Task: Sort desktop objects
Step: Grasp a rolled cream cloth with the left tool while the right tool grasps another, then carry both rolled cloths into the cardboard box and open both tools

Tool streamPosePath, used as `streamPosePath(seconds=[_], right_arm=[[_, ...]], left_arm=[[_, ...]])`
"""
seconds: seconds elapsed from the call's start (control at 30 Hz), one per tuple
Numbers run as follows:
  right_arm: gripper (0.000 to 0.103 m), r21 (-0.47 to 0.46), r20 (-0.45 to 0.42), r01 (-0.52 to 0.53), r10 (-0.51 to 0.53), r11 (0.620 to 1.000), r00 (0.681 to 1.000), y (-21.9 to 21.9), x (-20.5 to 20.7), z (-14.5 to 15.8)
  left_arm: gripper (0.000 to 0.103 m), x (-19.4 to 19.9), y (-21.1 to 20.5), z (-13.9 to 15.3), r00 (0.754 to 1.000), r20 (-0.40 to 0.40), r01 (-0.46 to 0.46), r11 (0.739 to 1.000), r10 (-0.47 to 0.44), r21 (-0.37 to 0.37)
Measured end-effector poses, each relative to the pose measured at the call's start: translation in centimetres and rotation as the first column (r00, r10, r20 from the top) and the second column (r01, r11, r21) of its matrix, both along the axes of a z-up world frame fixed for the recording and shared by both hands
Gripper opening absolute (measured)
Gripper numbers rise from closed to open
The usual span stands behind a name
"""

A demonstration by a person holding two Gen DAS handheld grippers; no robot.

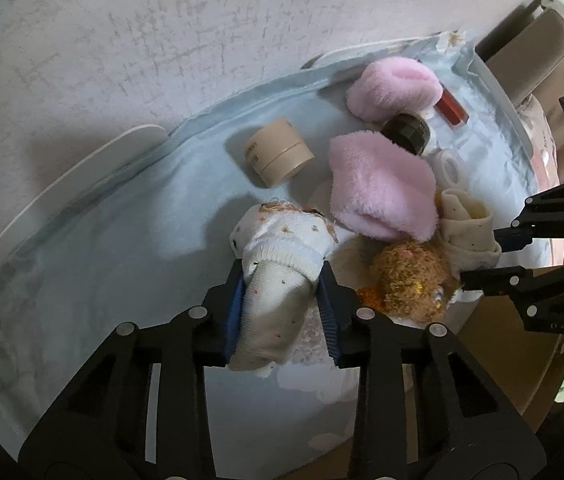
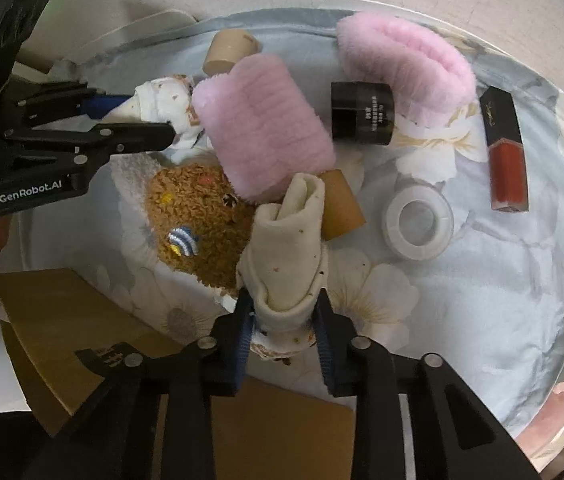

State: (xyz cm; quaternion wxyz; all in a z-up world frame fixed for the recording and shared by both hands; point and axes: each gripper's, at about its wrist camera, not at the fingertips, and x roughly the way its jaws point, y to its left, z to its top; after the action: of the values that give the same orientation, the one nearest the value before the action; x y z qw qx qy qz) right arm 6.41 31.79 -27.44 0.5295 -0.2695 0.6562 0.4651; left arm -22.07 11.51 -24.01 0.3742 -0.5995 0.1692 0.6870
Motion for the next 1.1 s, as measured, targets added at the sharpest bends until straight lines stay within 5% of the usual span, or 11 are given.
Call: streamPosePath(seconds=[0.3, 0.73, 1.1], right_arm=[[0.023, 0.068, 0.024, 0.06, -0.062, 0.996, 0.998, -3.1, 0.5, 3.5], [0.023, 0.228, 0.117, -0.006, -0.021, 0.974, 0.993, -6.8, -0.3, 15.3], [0.023, 0.199, 0.132, -0.149, 0.124, 0.969, 0.984, -9.0, -7.5, 14.7]], left_arm=[[0.03, 1.4, -1.8, 5.1, 0.999, -0.034, -0.03, 0.998, 0.032, 0.05], [0.03, 9.3, -5.2, 16.0, 0.988, -0.133, -0.068, 0.993, 0.08, 0.098], [0.03, 19.0, -7.8, 14.2, 0.988, -0.035, -0.149, 0.986, 0.152, 0.081]])
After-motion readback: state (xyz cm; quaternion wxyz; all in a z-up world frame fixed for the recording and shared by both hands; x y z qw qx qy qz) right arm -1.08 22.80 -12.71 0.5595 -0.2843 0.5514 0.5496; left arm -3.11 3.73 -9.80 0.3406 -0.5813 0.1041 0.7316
